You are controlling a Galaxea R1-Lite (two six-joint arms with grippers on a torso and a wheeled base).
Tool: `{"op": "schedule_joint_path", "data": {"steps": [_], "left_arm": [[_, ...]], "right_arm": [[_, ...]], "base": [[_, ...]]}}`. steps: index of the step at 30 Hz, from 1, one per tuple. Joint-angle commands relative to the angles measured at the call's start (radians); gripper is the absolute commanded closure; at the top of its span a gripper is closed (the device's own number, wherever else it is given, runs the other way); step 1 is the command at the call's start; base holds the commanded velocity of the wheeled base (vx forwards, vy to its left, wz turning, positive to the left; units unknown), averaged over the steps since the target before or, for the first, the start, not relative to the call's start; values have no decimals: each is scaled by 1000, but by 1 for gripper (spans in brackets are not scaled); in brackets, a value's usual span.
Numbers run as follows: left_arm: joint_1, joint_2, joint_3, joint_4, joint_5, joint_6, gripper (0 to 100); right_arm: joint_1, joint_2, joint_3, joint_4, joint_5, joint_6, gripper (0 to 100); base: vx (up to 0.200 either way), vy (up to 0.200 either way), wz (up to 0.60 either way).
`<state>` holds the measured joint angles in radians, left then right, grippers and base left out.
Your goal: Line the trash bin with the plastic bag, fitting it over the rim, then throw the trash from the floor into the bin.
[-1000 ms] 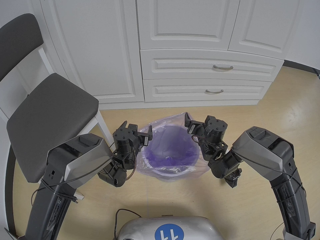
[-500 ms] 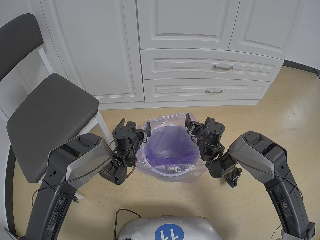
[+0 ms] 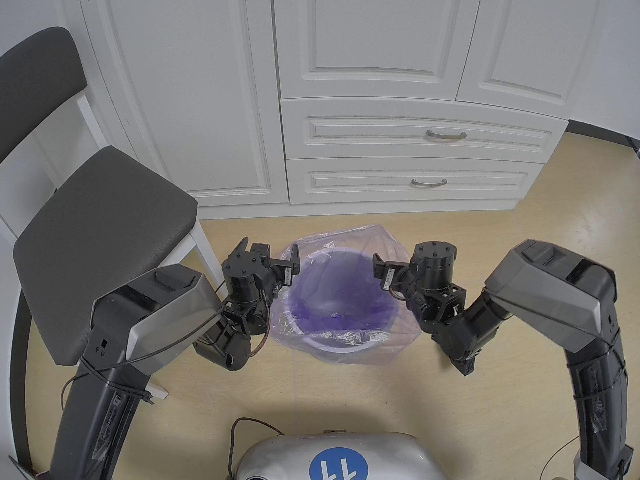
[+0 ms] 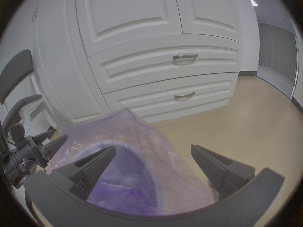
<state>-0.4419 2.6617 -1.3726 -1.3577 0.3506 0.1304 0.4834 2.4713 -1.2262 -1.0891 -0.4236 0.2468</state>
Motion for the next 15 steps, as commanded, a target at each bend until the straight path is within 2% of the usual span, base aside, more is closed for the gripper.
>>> {"op": "schedule_joint_path", "data": {"steps": [1, 4, 6, 9, 10, 11, 15], "left_arm": [[-11, -132, 152, -3, -12, -37, 0], [-23, -215, 244, 38, -27, -60, 0], [-26, -286, 305, 126, -68, -86, 0], [-24, -325, 300, 236, -82, -176, 0], [-24, -325, 300, 236, -82, -176, 0], [-18, -321, 271, 302, -88, -213, 0], [-17, -313, 245, 374, -117, -281, 0]], "right_arm": [[-71, -147, 37, 144, 52, 29, 0], [-80, -170, 43, 193, 80, 49, 0], [-92, -195, 51, 255, 105, 58, 0], [-100, -207, 51, 322, 132, 83, 0], [-100, -207, 51, 322, 132, 83, 0], [-108, -203, 45, 361, 146, 91, 0], [-118, -198, 43, 405, 164, 92, 0]], "base": [[0, 0, 0], [0, 0, 0], [0, 0, 0], [0, 0, 0], [0, 0, 0], [0, 0, 0], [0, 0, 0]]}}
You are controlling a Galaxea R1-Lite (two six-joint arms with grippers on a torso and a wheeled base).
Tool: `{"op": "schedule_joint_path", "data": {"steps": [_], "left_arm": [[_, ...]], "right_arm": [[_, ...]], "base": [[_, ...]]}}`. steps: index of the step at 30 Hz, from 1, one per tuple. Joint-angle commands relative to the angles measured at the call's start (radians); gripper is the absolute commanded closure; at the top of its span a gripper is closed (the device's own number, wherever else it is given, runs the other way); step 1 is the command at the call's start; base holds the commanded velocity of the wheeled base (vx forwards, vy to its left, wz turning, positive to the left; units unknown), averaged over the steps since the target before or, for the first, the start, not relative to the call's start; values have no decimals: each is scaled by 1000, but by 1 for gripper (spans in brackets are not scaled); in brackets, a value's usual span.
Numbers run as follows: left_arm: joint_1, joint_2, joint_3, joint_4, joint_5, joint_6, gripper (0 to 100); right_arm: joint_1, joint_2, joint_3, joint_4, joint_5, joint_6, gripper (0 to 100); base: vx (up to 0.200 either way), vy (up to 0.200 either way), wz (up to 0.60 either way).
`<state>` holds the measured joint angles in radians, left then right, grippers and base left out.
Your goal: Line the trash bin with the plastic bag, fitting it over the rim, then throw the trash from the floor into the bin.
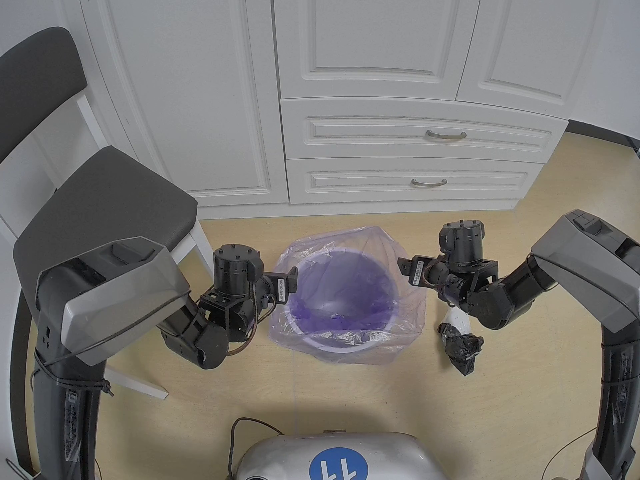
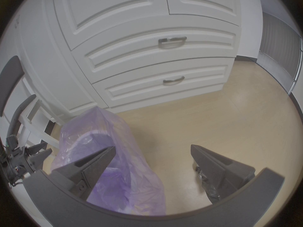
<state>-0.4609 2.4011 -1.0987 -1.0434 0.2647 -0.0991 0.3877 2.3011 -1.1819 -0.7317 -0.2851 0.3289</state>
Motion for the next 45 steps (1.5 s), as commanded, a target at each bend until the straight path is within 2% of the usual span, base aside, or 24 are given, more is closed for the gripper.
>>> {"op": "schedule_joint_path", "data": {"steps": [1, 9, 13, 16, 18, 21, 29, 31, 37, 45], "left_arm": [[2, -49, -30, 72, -48, -59, 0], [4, 43, -84, 98, -53, -67, 0], [7, 92, -139, 102, -32, -67, 0], [19, 118, -191, 111, -4, -74, 0], [19, 147, -276, 126, 62, -117, 0], [21, 162, -329, 172, 94, -140, 0], [28, 201, -392, 217, 100, -197, 0], [28, 211, -418, 215, 123, -198, 0], [37, 244, -472, 214, 151, -198, 0], [44, 288, -533, 207, 156, -212, 0]], "right_arm": [[-23, -26, -2, 57, 29, 10, 0], [-27, 40, -39, 71, 35, 13, 0], [-29, 81, -79, 71, 32, 38, 0], [-32, 104, -113, 75, 24, 56, 0], [-44, 132, -154, 67, 17, 71, 0], [-55, 143, -191, 67, -2, 94, 0], [-67, 195, -266, 63, -39, 105, 0], [-66, 215, -298, 58, -52, 133, 0], [-66, 271, -357, 38, -54, 160, 0], [-52, 376, -418, -66, -54, 185, 0]], "base": [[0, 0, 0], [0, 0, 0], [0, 0, 0], [0, 0, 0], [0, 0, 0], [0, 0, 0], [0, 0, 0], [0, 0, 0], [0, 0, 0], [0, 0, 0]]}}
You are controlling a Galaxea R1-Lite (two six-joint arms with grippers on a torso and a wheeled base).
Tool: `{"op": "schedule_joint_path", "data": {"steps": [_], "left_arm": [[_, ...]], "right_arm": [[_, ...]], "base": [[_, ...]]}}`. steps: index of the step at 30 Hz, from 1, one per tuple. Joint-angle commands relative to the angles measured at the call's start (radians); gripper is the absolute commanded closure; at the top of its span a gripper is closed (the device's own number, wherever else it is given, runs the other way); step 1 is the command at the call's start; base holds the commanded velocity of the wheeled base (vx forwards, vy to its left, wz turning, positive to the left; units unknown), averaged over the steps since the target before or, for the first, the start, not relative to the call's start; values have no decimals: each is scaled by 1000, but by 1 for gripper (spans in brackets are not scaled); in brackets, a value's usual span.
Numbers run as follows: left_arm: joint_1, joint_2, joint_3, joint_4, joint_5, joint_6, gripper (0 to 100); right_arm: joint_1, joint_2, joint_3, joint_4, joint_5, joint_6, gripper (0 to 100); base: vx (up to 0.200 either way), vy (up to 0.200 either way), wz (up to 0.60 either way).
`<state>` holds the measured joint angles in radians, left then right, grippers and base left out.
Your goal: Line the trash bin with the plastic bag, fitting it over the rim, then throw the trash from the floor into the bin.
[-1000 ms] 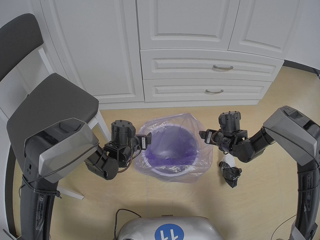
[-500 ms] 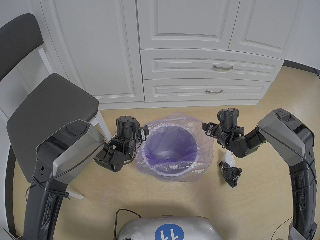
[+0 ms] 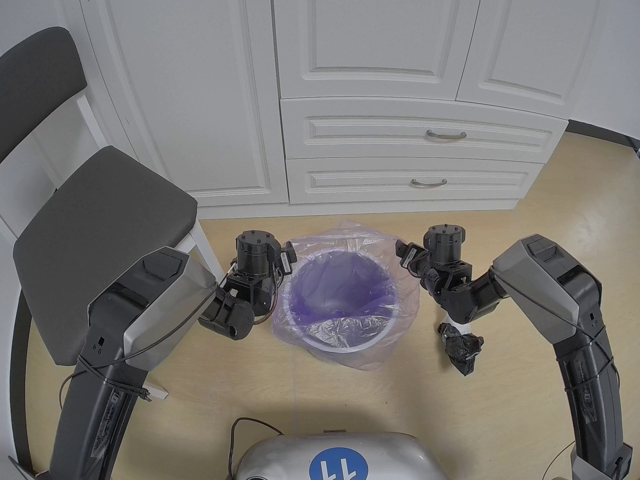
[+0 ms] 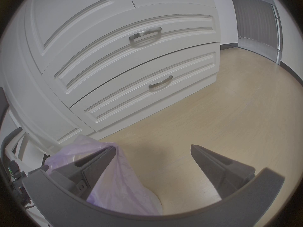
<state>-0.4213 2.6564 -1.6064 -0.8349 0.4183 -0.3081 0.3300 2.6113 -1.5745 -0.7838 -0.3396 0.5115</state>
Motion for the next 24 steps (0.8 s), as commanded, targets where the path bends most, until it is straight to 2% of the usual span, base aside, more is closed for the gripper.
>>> {"op": "schedule_joint_path", "data": {"steps": [1, 10, 24], "left_arm": [[7, 42, -40, -3, 2, -3, 0], [13, 131, -162, 11, 51, -2, 0], [33, 85, -115, 143, 53, -5, 0]], "right_arm": [[7, 89, -39, -31, 1, 2, 0], [7, 154, -99, -46, -1, 16, 0], [-2, 164, -104, -29, -3, 15, 0]], "base": [[0, 0, 0], [0, 0, 0], [0, 0, 0]]}}
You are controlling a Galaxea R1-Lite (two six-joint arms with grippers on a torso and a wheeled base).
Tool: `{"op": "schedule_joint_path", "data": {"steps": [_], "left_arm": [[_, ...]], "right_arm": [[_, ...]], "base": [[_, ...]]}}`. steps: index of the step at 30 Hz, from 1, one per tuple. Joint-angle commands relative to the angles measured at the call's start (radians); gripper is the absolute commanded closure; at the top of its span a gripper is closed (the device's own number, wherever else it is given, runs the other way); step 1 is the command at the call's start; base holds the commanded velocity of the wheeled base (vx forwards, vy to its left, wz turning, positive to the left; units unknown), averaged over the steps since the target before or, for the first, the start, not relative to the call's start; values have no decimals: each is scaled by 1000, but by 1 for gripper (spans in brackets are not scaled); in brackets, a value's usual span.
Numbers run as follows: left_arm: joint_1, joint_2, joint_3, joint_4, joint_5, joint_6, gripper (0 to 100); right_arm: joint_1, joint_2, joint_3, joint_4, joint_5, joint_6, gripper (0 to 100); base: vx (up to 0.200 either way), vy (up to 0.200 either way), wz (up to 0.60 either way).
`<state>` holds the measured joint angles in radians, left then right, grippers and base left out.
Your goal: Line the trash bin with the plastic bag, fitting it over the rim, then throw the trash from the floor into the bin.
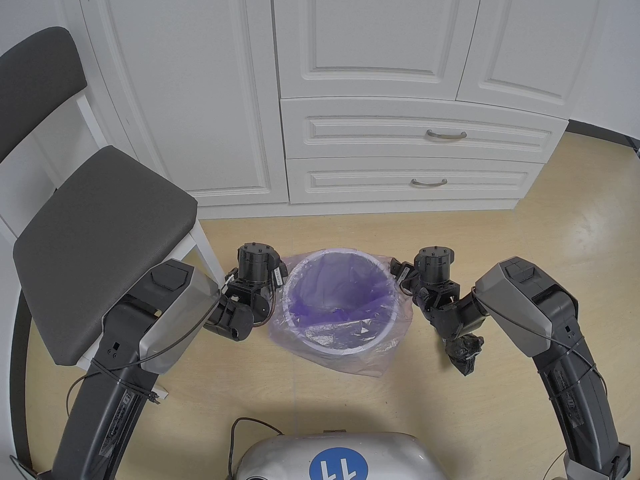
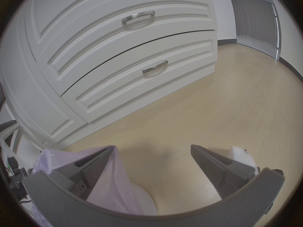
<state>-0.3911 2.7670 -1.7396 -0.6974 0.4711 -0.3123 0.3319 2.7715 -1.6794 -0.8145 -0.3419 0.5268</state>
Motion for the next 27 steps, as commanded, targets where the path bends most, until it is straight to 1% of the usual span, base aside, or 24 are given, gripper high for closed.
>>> {"op": "schedule_joint_path", "data": {"steps": [1, 6, 10, 12, 15, 16, 17, 18, 19, 21, 22, 24, 27], "left_arm": [[3, -35, 28, 7, 0, -1, 0], [5, -101, 83, 9, -2, -1, 0], [3, -218, 203, 12, -17, 12, 0], [3, -256, 250, 9, -42, 16, 0], [1, -313, 330, 3, -98, 27, 0], [0, -328, 351, -1, -112, 33, 0], [0, -337, 367, -4, -118, 41, 0], [-3, -343, 377, -5, -123, 47, 0], [-3, -343, 377, -5, -123, 47, 0], [-8, -349, 390, -5, -121, 55, 0], [-11, -349, 394, -5, -121, 55, 0], [-12, -348, 394, -5, -123, 55, 0], [-14, -346, 396, -5, -121, 55, 0]], "right_arm": [[-4, -3, 1, 1, 0, -1, 0], [-10, -35, 13, 0, 0, -1, 0], [-14, -122, 87, -8, 0, -11, 0], [-22, -158, 119, -17, 0, -30, 0], [-36, -260, 234, -8, 17, -90, 0], [-42, -299, 294, 3, 27, -117, 0], [-45, -337, 356, 8, 52, -153, 0], [-47, -369, 412, 11, 92, -188, 0], [-47, -369, 412, 11, 92, -188, 0], [-60, -437, 549, 9, 189, -271, 0], [-63, -460, 601, 9, 224, -309, 0], [-67, -475, 641, 1, 251, -353, 0], [-63, -481, 684, 0, 262, -383, 0]], "base": [[0, 0, 0], [0, 0, 0], [0, 0, 0], [0, 0, 0], [0, 0, 0], [0, 0, 0], [0, 0, 0], [0, 0, 0], [0, 0, 0], [0, 0, 0], [0, 0, 0], [0, 0, 0], [0, 0, 0]]}}
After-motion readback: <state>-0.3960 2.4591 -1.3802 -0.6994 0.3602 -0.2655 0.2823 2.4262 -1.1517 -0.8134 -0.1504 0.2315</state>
